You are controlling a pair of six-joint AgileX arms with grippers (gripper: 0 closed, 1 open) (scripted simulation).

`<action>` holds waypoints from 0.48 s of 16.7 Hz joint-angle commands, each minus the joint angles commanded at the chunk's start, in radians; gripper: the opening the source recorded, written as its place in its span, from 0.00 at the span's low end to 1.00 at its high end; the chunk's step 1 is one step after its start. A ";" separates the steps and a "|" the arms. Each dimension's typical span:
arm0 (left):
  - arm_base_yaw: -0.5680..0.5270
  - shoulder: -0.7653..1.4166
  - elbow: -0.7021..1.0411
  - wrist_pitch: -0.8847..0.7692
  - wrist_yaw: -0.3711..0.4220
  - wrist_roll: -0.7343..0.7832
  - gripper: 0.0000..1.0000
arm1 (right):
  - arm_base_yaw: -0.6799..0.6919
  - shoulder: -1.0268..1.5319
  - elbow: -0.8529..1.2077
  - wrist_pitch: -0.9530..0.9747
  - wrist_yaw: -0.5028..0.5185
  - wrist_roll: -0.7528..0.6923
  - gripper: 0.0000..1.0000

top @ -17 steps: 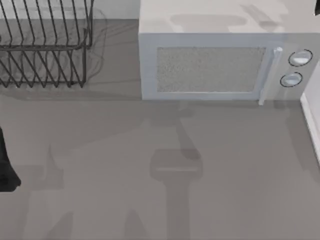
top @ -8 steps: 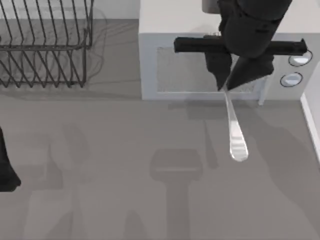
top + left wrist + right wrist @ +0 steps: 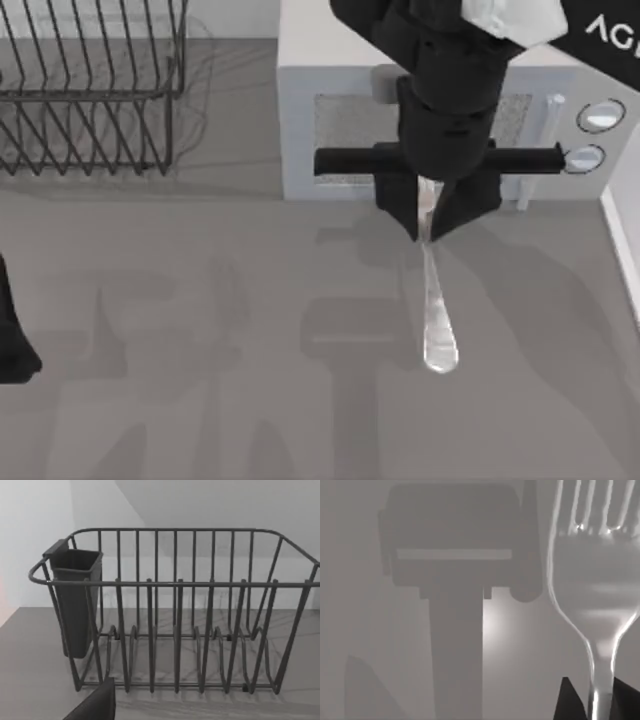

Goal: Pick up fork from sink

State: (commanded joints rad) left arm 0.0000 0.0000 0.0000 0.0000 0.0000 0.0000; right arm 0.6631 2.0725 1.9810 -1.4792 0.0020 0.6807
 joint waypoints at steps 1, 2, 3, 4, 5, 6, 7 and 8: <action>0.000 0.000 0.000 0.000 0.000 0.000 1.00 | 0.000 0.000 0.000 0.000 0.000 0.000 0.00; 0.000 0.000 0.000 0.000 0.000 0.000 1.00 | 0.000 0.000 0.000 0.000 0.000 0.000 0.00; 0.000 0.000 0.000 0.000 0.000 0.000 1.00 | 0.001 -0.002 0.002 -0.001 -0.003 0.000 0.00; 0.000 0.000 0.000 0.000 0.000 0.000 1.00 | 0.002 -0.003 -0.001 0.000 -0.003 0.001 0.00; 0.000 0.000 0.000 0.000 0.000 0.000 1.00 | 0.007 -0.006 -0.013 0.008 -0.004 0.002 0.00; 0.000 0.000 0.000 0.000 0.000 0.000 1.00 | 0.014 -0.011 -0.036 0.022 -0.005 0.005 0.00; 0.000 0.000 0.000 0.000 0.000 0.000 1.00 | 0.021 -0.014 -0.065 0.044 -0.007 0.008 0.00; 0.000 0.000 0.000 0.000 0.000 0.000 1.00 | 0.026 -0.016 -0.099 0.073 -0.008 0.010 0.00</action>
State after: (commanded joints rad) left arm 0.0000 0.0000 0.0000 0.0000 0.0000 0.0000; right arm 0.6893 2.0569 1.8817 -1.4064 -0.0056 0.6908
